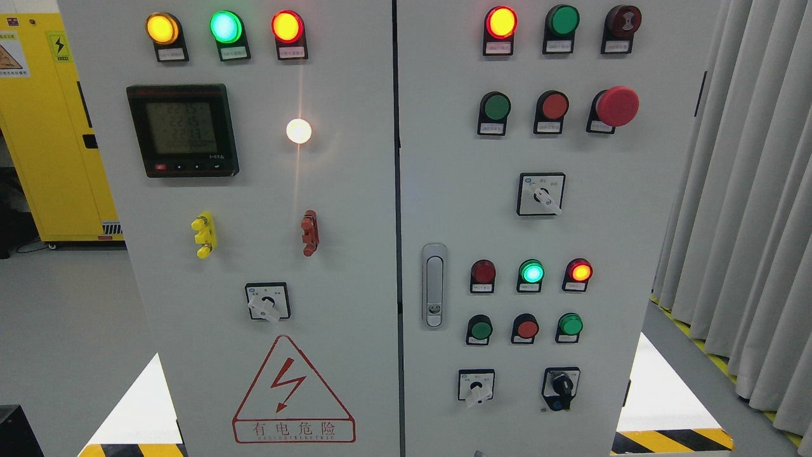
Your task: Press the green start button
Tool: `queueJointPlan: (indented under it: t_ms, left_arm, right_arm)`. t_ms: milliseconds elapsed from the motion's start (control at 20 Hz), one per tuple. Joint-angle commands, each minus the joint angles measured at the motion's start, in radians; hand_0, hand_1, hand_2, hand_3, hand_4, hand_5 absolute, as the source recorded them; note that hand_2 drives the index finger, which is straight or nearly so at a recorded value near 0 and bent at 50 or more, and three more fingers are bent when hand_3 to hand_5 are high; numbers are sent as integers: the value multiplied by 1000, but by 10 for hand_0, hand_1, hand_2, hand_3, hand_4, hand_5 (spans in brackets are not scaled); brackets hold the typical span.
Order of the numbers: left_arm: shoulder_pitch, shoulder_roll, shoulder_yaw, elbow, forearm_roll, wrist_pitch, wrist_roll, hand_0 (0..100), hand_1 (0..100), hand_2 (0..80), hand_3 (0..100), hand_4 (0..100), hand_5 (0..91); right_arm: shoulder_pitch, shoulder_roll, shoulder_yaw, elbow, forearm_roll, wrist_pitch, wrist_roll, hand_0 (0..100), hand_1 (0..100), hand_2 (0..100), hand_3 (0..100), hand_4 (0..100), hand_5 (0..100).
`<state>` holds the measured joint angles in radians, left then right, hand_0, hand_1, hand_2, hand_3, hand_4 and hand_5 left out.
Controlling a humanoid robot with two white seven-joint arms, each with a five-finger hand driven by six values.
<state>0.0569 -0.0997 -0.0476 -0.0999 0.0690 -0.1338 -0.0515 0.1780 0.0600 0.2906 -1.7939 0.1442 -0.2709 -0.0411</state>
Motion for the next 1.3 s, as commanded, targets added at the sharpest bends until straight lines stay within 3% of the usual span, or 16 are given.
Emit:
queueJointPlan:
  t_ms: [0, 250, 400, 1250]
  left_arm:
    - [0, 0, 0, 0, 0, 0, -1, 120, 556, 0, 0, 0, 0]
    - [0, 0, 0, 0, 0, 0, -1, 120, 556, 0, 0, 0, 0]
    - [0, 0, 0, 0, 0, 0, -1, 120, 556, 0, 0, 0, 0]
    - [0, 0, 0, -1, 0, 0, -1, 120, 556, 0, 0, 0, 0]
  right_arm:
    - [0, 1, -4, -1, 0, -2, 0, 369, 572, 0, 142, 237, 157]
    - [0, 1, -4, -1, 1, -2, -2, 369, 572, 0, 139, 224, 153]
    - [1, 1, -4, -1, 1, -2, -2, 369, 572, 0, 130, 167, 130]
    - [1, 1, -4, 1, 0, -2, -2, 368, 572, 0, 125, 170, 128]
